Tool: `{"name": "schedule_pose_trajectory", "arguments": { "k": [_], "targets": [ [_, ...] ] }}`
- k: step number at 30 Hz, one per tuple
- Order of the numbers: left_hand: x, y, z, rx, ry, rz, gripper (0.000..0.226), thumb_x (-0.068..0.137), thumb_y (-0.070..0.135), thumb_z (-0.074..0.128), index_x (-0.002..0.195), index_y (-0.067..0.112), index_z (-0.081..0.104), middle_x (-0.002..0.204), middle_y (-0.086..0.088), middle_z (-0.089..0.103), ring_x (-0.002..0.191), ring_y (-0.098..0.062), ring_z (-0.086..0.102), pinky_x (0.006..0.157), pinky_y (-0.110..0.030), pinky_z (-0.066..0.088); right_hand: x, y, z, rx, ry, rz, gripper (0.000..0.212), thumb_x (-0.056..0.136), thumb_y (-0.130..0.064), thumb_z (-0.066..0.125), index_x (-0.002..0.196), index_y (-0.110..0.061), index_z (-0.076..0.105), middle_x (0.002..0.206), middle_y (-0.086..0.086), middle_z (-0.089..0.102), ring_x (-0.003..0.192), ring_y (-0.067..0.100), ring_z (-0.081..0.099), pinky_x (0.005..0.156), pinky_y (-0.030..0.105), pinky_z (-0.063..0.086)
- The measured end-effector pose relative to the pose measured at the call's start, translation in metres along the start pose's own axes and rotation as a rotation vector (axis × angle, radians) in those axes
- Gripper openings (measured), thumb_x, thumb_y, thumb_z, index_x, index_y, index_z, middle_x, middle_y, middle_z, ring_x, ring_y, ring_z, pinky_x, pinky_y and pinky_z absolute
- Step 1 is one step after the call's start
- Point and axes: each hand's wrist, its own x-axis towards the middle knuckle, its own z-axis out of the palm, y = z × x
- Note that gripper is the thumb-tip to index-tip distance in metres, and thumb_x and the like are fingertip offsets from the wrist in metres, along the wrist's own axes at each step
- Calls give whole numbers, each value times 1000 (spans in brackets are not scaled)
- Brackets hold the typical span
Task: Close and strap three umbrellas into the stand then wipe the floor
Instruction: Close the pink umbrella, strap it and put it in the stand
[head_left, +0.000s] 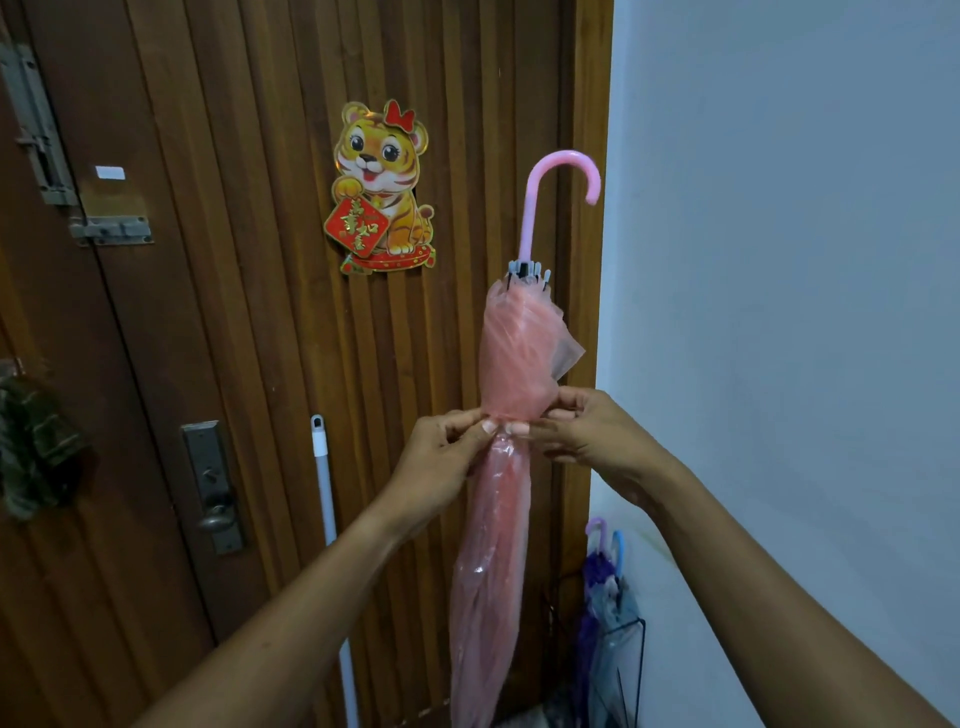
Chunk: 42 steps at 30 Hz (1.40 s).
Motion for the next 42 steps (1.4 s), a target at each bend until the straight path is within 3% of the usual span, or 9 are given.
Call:
{"name": "schedule_pose_trajectory", "arguments": {
  "k": [3,8,11,16,19,23,31,38,42],
  "targets": [
    [9,-7,1,-91,20,-36,39,97,15,62,135,17,60,126,0,69,112,-9,68,83,-25,58,3,6,-3,-4,-16,17,64,67,-53,82,119,-18,67,96,-6,77,80,5,74,71,24,52],
    [30,-20,7,-180,-40,-153,51,89,31,71,137,16,59,130,3,68,122,-16,62,102,-45,51,15,27,-13,-31,92,50,46,83,-48,75,118,-19,66,103,-1,76,94,18,73,83,29,57],
    [45,-28,17,-175,14,-145,45,88,36,72,130,24,63,127,7,69,121,-12,63,99,-38,50,24,46,-23,-122,102,53,48,85,-38,78,126,-19,62,102,8,76,93,26,72,90,35,56],
    [72,-46,47,-188,35,-107,30,93,12,67,123,9,68,114,-2,75,107,-14,71,82,-24,58,37,72,-53,-67,14,23,56,89,-3,73,136,-28,55,95,-1,78,81,10,76,68,24,61],
    [93,-60,61,-172,38,-98,28,93,10,67,121,6,69,113,-5,75,107,-18,71,89,-33,59,46,86,-72,-16,-68,43,62,86,-11,79,140,-29,54,118,-1,74,104,15,73,86,31,61],
    [128,-85,76,-191,-2,-113,27,91,5,68,118,2,70,111,-9,76,104,-20,72,85,-30,60,66,109,-89,83,1,71,44,90,-21,75,132,-24,62,114,6,76,104,27,74,99,44,56],
    [220,-206,98,-227,-89,-165,22,88,-2,69,109,-3,72,97,-4,77,91,-9,73,78,-22,56,144,208,-110,71,232,186,34,91,-12,73,125,-17,69,115,8,75,107,28,73,98,50,56],
    [290,-331,114,-217,-183,-263,18,85,4,75,98,15,77,96,-3,78,93,-20,73,87,-39,59,216,305,-125,-9,255,373,33,90,-19,73,121,-28,71,115,-3,75,110,21,70,95,46,58],
    [314,-408,130,-158,-268,-355,25,86,7,75,111,5,75,104,-1,76,98,-12,71,87,-23,56,240,379,-128,-12,262,490,37,84,-23,76,120,-31,71,117,-4,74,114,22,68,98,44,57]
  ]
}}
